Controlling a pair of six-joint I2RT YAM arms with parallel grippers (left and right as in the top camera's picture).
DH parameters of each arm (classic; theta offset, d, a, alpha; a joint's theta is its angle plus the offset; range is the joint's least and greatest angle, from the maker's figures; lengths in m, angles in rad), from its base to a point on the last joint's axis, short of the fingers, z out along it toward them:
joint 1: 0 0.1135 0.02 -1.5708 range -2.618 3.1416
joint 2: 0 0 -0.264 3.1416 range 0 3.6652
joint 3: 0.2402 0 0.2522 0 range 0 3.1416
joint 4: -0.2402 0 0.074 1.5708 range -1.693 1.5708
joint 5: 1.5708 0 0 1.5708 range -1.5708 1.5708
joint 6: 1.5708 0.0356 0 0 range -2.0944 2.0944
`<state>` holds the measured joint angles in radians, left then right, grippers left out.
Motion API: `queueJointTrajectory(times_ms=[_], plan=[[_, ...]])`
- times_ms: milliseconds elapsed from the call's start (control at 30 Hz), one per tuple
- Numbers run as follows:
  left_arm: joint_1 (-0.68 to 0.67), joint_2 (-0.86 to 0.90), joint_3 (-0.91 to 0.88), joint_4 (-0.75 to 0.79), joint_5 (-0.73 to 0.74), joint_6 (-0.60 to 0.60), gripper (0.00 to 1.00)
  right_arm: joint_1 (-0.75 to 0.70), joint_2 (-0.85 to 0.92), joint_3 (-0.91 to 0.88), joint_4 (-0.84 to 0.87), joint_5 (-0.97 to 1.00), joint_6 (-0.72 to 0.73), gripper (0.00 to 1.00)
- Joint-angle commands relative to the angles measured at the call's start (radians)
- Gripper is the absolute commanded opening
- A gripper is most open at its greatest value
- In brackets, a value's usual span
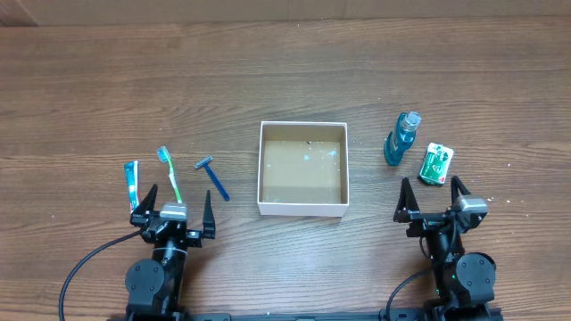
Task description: Pack container
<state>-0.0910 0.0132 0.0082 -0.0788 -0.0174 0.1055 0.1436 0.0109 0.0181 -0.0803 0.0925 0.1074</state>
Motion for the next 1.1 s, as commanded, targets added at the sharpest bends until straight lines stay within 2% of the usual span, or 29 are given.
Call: queueJointTrajectory(times_ms=[0,1067], plan=[[0.006,-0.009,-0.003,0.001,0.017,0.011,1.0,-0.005,-0.008,-0.01,0.005,-0.005,-0.004,1.0],[0.006,-0.009,-0.003,0.002,0.018,0.01,1.0,-0.005,-0.008,-0.01,0.003,-0.037,0.003,1.0]])
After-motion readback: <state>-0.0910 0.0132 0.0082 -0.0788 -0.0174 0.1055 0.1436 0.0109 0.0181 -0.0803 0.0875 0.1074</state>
